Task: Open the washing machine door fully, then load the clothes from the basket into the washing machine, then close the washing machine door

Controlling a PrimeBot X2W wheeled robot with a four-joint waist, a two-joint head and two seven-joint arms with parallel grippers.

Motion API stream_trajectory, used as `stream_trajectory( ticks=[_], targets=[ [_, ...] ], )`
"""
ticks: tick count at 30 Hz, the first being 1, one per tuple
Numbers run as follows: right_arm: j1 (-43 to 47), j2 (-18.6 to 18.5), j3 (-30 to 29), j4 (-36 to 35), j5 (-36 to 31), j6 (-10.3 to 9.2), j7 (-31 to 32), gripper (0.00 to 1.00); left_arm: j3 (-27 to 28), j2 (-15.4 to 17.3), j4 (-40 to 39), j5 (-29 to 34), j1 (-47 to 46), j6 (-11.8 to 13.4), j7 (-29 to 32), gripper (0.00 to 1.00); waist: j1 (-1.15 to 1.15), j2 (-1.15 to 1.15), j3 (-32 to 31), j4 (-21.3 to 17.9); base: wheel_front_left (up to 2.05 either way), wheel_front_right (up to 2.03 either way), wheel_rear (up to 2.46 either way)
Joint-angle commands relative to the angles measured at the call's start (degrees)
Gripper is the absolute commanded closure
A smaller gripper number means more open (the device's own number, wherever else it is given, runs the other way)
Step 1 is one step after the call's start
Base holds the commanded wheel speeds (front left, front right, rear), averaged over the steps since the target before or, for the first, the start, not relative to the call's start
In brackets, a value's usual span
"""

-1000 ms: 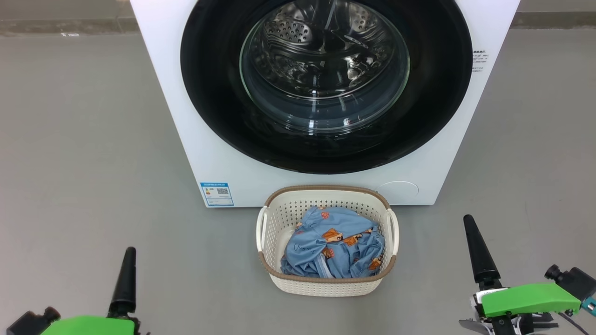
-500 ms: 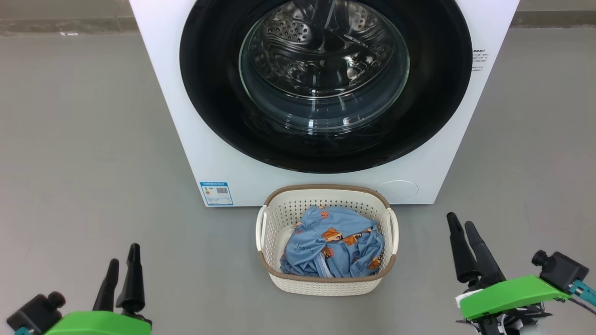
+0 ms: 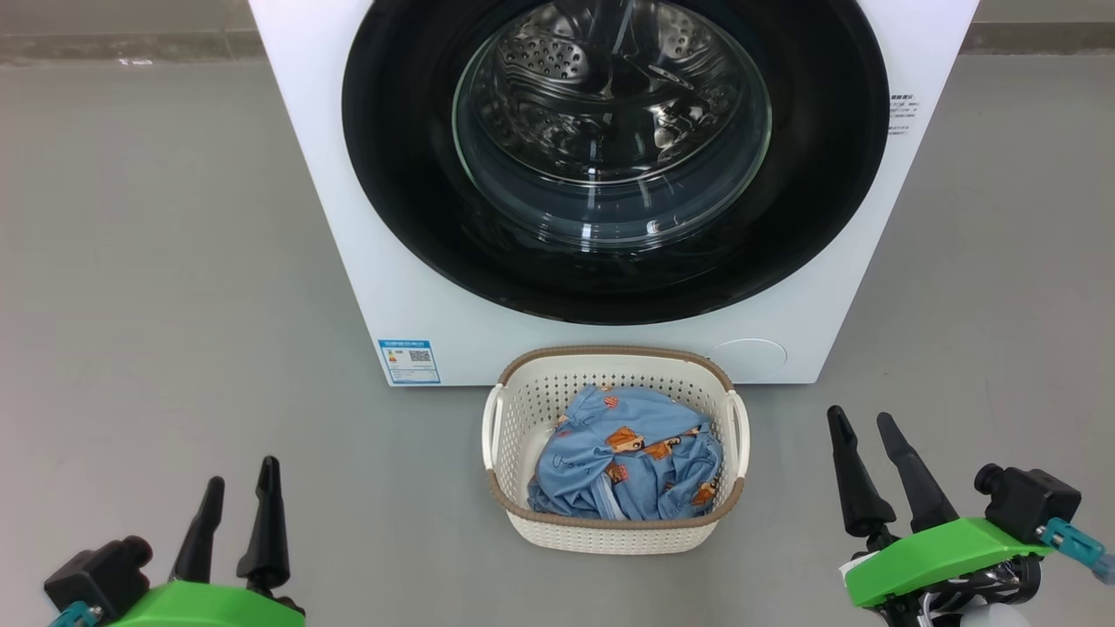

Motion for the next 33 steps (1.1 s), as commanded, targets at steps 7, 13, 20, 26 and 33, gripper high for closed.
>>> stream_trajectory(
  ticks=[7, 13, 20, 26, 33],
  targets=[
    [-3.01, 0.24, 1.92, -0.62, -6.77, 0.07, -1.81, 0.00, 1.89, 0.82, -0.32, 5.19, -2.83, -0.46, -1.93, 0.00, 0.00, 0.00, -0.21, 0.21, 0.00, 0.00, 0.00],
    [-3.33, 0.27, 2.96, 0.09, -11.05, 0.08, -2.81, 0.00, 1.58, 1.02, 0.42, 9.57, -2.79, -0.50, -2.98, 0.00, 0.00, 0.00, -0.39, 0.22, 0.00, 0.00, 0.00],
    [-3.56, 0.27, 3.81, 0.48, -15.42, 0.08, -3.98, 0.00, 1.47, 1.22, 0.12, 13.84, -2.85, -0.54, -4.20, 0.00, 0.00, 0.00, -0.55, 0.25, 0.00, 0.00, 0.00],
    [-3.83, 0.26, 4.23, 0.63, -19.28, 0.09, -4.99, 0.00, 1.18, 1.48, -0.23, 17.23, -2.89, -0.57, -5.25, 0.00, 0.00, 0.00, -0.74, 0.38, 0.00, 0.00, 0.00],
    [-3.93, 0.26, 4.22, 0.73, -20.97, 0.09, -5.45, 0.00, 1.22, 1.54, -0.34, 18.74, -2.89, -0.58, -5.72, 0.00, 0.00, 0.00, -0.80, 0.52, 0.00, 0.00, 0.00]
  ],
)
